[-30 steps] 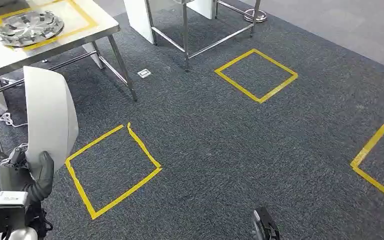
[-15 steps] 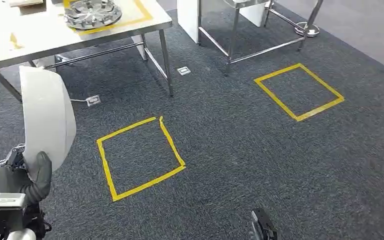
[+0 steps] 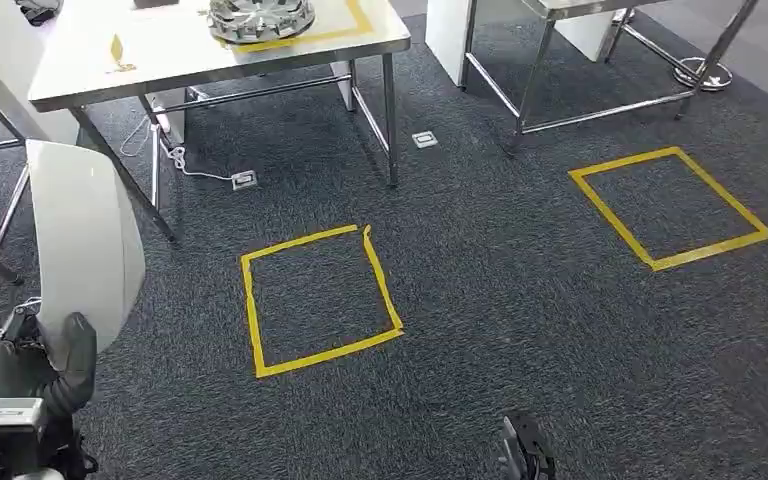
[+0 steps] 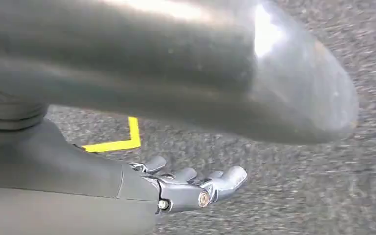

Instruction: Take the parts from the cabinet and place them on the table.

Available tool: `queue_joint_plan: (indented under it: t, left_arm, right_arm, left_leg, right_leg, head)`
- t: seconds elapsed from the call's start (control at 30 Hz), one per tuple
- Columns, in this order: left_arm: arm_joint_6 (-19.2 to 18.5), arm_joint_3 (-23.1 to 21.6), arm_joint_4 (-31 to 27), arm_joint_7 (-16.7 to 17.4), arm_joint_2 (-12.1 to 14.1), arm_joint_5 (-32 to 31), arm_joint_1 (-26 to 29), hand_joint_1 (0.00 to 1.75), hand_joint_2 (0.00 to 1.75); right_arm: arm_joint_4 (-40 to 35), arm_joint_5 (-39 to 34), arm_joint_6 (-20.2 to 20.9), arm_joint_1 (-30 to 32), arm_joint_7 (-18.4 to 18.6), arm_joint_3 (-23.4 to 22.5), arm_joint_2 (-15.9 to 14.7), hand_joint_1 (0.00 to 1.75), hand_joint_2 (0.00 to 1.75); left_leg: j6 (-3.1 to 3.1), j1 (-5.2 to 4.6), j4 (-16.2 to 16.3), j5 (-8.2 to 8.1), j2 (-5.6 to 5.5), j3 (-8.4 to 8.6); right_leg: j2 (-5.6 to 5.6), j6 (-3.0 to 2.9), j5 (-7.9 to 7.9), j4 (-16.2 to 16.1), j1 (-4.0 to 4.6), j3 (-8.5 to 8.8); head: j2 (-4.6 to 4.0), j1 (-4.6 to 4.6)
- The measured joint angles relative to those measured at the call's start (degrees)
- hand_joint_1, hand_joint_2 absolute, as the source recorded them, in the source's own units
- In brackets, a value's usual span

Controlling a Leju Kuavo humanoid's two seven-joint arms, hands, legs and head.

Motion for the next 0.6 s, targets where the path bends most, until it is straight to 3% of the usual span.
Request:
queue_joint_plan:
  t: [0.13, 0.17, 0.2, 0.23, 0.3, 0.33, 0.37, 0.4, 0.47, 0.5, 0.53, 0.57, 0.6]
  left_arm:
    - [0.42, 0.09, -0.63, 0.04, 0.09, 0.06, 0.32, 1.75, 1.75]
    - [0.44, 0.11, -0.9, 0.0, -0.04, 0.15, 0.32, 1.75, 1.75]
    - [0.44, 0.18, -0.98, 0.09, -0.04, 0.26, 0.01, 1.75, 1.75]
    - [0.44, 0.17, -0.94, 0.22, -0.11, 0.33, -0.19, 1.75, 1.75]
    - [0.44, 0.17, -0.88, 0.33, -0.17, 0.55, -0.06, 1.75, 1.75]
    - [0.42, 0.22, -0.74, 0.41, -0.17, 0.7, -0.01, 1.75, 1.75]
    - [0.42, 0.22, -0.61, 0.41, -0.17, 0.74, 0.0, 1.75, 1.75]
    - [0.42, 0.22, -0.59, 0.44, -0.17, 0.81, 0.0, 1.75, 1.75]
    - [0.42, 0.24, -0.59, 0.44, -0.17, 0.9, -0.03, 1.75, 1.75]
    - [0.42, 0.26, -0.61, 0.44, -0.17, 0.96, -0.02, 1.75, 1.75]
    - [0.42, 0.28, -0.61, 0.46, -0.17, 1.01, -0.03, 1.75, 1.75]
    - [0.42, 0.28, -0.61, 0.41, -0.17, 1.01, -0.04, 1.75, 1.75]
    - [0.42, 0.28, -0.61, 0.44, -0.15, 1.01, -0.01, 1.75, 1.75]
  right_arm:
    - [0.0, -0.26, 0.09, -0.32, -0.07, -0.37, 0.07, 0.0, 0.0]
    - [0.0, -0.48, 0.07, -0.34, 0.05, -0.57, 0.07, 0.0, 0.0]
    - [0.0, -0.54, 0.09, -0.31, 0.07, -0.74, 0.09, 0.0, 0.0]
    - [0.0, -0.57, 0.11, -0.19, 0.13, -0.92, 0.09, 0.0, 0.0]
    - [0.0, -0.57, 0.11, 0.24, 0.28, -1.09, 0.09, 0.0, 0.0]
    - [0.0, -0.57, 0.11, 0.53, 0.31, -1.18, 0.09, 0.0, 0.0]
    - [0.0, -0.57, 0.15, 0.65, 0.35, -1.27, 0.09, 0.0, 0.0]
    - [0.0, -0.57, 0.17, 0.63, 0.39, -1.35, 0.09, 0.0, 0.0]
    - [0.0, -0.57, 0.26, 0.54, 0.39, -1.42, 0.09, 0.0, 0.0]
    - [0.0, -0.57, 0.28, 0.43, 0.44, -1.42, 0.09, 0.0, 0.0]
    - [0.0, -0.57, 0.35, 0.44, 0.44, -1.44, 0.11, 0.0, 0.0]
    - [0.0, -0.57, 0.39, 0.53, 0.46, -1.44, 0.13, 0.0, 0.0]
    - [0.0, -0.57, 0.39, 0.54, 0.46, -1.44, 0.17, 0.0, 0.0]
  left_leg:
    - [1.34, 0.09, -0.57, 0.5, -0.64, -0.23]
    - [1.7, 0.47, -1.0, 0.78, -0.72, 0.13]
    - [2.09, 0.59, -1.09, 0.9, -0.76, 0.12]
    - [2.28, 0.6, -1.09, 0.94, -0.86, 0.02]
    - [2.42, 0.56, -1.0, 0.87, -1.38, -0.1]
    - [2.42, 0.56, -0.91, 0.86, -1.74, -0.09]
    - [2.38, 0.59, -0.84, 0.84, -2.03, -0.07]
    - [2.3, 0.66, -0.68, 0.79, -2.33, -0.05]
    - [1.78, 0.79, -0.18, 0.46, -2.74, -0.07]
    - [1.32, 0.44, 0.12, 0.22, -2.85, -0.25]
    - [0.94, 0.37, 0.27, 0.17, -3.14, -0.4]
    - [1.26, 0.23, 0.39, -0.06, -3.08, -0.42]
    - [2.29, 0.25, 0.2, 0.0, -3.08, -0.4]
  right_leg:
    - [-0.56, 1.31, 0.36, -0.45, -0.03, 0.36]
    - [1.39, 1.69, -0.33, 0.39, -0.37, 0.12]
    - [3.15, 1.82, -2.02, 2.77, -0.38, -1.13]
    - [4.23, 1.98, -4.11, 6.82, -0.41, -3.12]
    - [4.85, 2.24, -7.5, 15.84, -0.37, -7.71]
    - [4.88, 2.3, -7.26, 17.65, -0.38, -8.84]
    - [4.87, 2.3, -5.62, 16.26, -0.45, -8.47]
    - [4.87, 2.28, -3.02, 12.39, -0.55, -6.8]
    - [5.05, 2.27, 1.74, 2.13, -0.78, -1.92]
    - [5.43, 2.12, 0.68, 0.48, -0.54, -1.21]
    - [5.36, 1.5, 1.11, 0.25, -0.57, -1.33]
    - [5.31, 1.57, 1.3, 0.05, -0.65, -1.33]
    - [5.29, 1.52, 1.28, 0.06, -0.56, -1.31]
  head:
    - [0.0, 0.11]
    - [0.0, 0.2]
    - [0.0, 0.26]
    - [0.0, 0.44]
    - [0.0, 0.48]
    - [0.0, 0.5]
    - [0.0, 0.5]
    - [0.0, 0.52]
    - [0.0, 0.55]
    - [0.0, 0.57]
    - [0.0, 0.46]
    - [0.0, 0.54]
    - [0.0, 0.48]
